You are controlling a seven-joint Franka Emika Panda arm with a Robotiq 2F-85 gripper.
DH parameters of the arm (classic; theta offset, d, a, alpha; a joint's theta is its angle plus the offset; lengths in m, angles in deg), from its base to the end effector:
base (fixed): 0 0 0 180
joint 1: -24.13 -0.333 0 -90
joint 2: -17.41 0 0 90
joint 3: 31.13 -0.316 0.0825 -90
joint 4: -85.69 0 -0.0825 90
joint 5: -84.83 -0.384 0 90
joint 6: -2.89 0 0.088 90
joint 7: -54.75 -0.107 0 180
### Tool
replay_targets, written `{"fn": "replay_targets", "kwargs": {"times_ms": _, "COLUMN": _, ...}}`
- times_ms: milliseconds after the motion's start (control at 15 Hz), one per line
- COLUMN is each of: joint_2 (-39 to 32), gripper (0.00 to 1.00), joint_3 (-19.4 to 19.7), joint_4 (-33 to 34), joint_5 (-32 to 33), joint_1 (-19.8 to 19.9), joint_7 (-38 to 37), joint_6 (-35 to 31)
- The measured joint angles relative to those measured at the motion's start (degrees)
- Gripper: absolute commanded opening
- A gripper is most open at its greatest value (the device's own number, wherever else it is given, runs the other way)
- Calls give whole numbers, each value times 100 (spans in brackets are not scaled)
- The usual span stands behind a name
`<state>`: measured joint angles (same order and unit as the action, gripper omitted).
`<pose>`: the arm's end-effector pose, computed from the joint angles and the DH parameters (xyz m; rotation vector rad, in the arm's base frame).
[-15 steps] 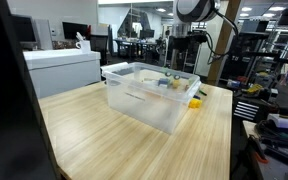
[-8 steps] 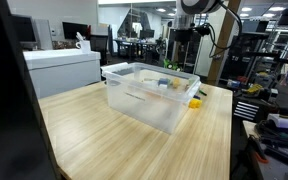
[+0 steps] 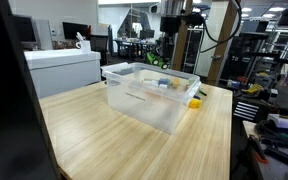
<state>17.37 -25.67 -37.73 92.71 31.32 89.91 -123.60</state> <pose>0.5281 -0.1233 0.4041 2.9336 0.7052 0.0039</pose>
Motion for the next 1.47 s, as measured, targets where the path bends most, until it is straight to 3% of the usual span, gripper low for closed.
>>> {"fn": "replay_targets", "kwargs": {"times_ms": 67, "joint_2": 19, "gripper": 44, "joint_3": -41, "joint_4": -46, "joint_5": 0, "joint_1": -83, "joint_7": 0, "joint_6": 1}}
{"fn": "replay_targets", "kwargs": {"times_ms": 200, "joint_2": 13, "gripper": 56, "joint_3": -63, "joint_4": -96, "joint_5": 1, "joint_1": -188, "joint_7": -6, "joint_6": 1}}
{"fn": "replay_targets", "kwargs": {"times_ms": 600, "joint_2": 8, "gripper": 99, "joint_3": 368, "joint_4": 37, "joint_5": -5, "joint_1": 73, "joint_7": -142, "joint_6": 1}}
{"fn": "replay_targets", "kwargs": {"times_ms": 1000, "joint_2": -135, "gripper": 100, "joint_3": 914, "joint_4": 128, "joint_5": -315, "joint_1": 571, "joint_7": 191, "joint_6": 84}}
{"fn": "replay_targets", "kwargs": {"times_ms": 1467, "joint_2": -536, "gripper": 100, "joint_3": 986, "joint_4": 165, "joint_5": -317, "joint_1": 755, "joint_7": 138, "joint_6": -214}}
